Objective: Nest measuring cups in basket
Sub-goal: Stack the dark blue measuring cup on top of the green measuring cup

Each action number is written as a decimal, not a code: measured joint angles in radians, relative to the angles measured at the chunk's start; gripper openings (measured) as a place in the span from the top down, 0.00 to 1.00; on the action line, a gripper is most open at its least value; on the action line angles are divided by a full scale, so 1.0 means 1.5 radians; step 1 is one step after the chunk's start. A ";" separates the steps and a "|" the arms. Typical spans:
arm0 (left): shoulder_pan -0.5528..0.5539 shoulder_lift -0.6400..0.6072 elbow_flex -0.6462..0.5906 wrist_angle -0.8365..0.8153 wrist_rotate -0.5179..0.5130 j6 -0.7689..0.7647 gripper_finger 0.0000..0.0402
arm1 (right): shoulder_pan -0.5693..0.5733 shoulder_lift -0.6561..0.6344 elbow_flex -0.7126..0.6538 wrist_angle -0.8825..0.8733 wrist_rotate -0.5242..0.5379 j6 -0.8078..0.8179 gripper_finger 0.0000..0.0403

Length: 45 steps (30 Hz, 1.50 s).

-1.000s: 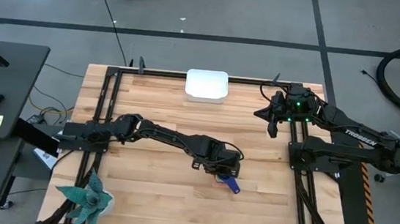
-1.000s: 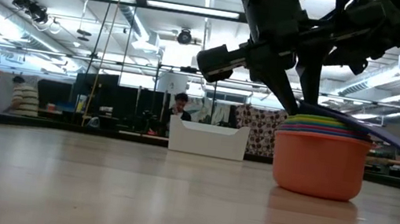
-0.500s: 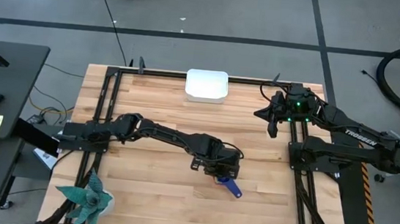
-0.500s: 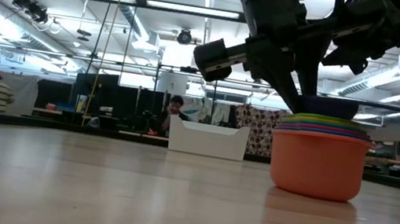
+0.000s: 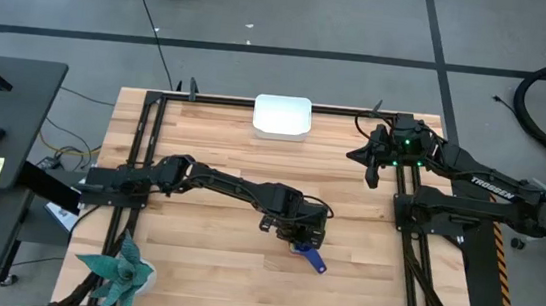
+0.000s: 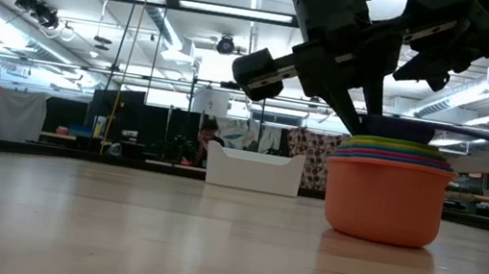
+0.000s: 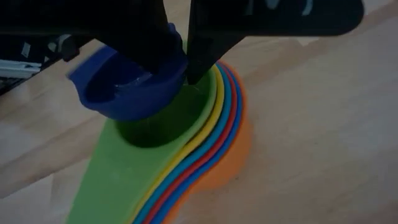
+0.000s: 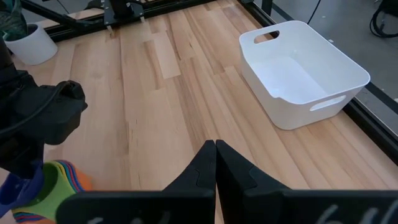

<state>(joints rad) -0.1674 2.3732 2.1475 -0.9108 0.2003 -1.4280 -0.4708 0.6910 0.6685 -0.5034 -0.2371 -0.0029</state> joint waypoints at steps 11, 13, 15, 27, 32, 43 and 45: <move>0.008 0.000 0.000 -0.006 0.016 0.031 0.76 | 0.000 0.000 0.000 0.000 0.000 0.000 0.99; 0.014 0.000 0.000 -0.007 0.016 0.064 0.74 | 0.000 0.000 0.000 0.000 0.000 0.000 0.99; 0.021 0.000 0.000 -0.007 0.040 0.073 0.74 | 0.000 0.000 0.000 0.000 0.000 0.000 0.99; 0.037 0.000 0.000 -0.008 0.162 0.072 0.73 | 0.000 0.000 0.000 0.000 0.000 0.000 0.99; 0.042 0.000 0.000 -0.029 0.164 0.072 0.73 | 0.000 0.000 0.000 0.000 0.000 0.000 0.99; 0.031 -0.061 -0.001 -0.095 0.100 0.020 0.73 | 0.000 0.009 0.000 -0.010 -0.067 -0.005 0.99; 0.014 -0.082 -0.001 -0.066 0.060 -0.023 0.73 | 0.000 0.021 0.000 -0.015 -0.091 -0.005 0.99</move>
<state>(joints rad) -0.1465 2.2497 2.1468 -1.0095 0.2900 -1.4622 -0.4701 0.7230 0.6685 -0.5257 -0.3736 -0.0109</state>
